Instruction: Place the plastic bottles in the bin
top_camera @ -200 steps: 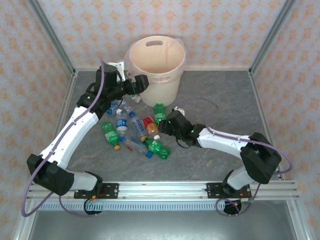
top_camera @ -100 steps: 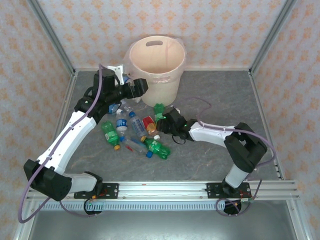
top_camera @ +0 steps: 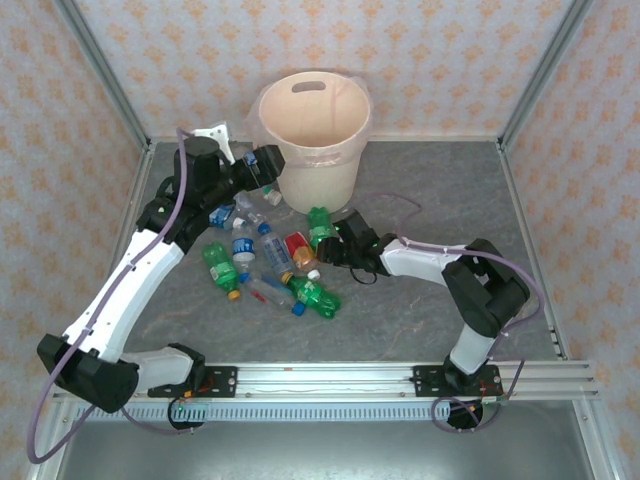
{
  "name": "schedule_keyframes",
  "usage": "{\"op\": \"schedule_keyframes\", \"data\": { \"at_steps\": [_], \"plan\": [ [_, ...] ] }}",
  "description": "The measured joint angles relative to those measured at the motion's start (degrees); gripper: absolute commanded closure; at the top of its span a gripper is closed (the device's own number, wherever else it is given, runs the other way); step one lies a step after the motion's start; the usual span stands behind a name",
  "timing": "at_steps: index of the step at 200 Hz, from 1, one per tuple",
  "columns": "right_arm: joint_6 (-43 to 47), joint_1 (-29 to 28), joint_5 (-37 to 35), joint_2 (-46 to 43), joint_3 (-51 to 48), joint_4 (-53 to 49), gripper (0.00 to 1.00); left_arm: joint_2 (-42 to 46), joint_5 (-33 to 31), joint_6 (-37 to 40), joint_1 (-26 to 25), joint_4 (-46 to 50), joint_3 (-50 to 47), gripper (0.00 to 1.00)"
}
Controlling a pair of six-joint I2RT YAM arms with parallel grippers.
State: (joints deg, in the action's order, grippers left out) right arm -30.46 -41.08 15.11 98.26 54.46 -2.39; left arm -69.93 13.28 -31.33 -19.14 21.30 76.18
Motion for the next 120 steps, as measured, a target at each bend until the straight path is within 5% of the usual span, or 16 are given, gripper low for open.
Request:
{"op": "schedule_keyframes", "data": {
  "at_steps": [120],
  "plan": [
    [0.5, 0.0, 2.5, 3.0, -0.7, 2.1, 0.49, 1.9, -2.1, 0.2, 0.0, 1.6, 0.3, 0.01]
  ]
}}
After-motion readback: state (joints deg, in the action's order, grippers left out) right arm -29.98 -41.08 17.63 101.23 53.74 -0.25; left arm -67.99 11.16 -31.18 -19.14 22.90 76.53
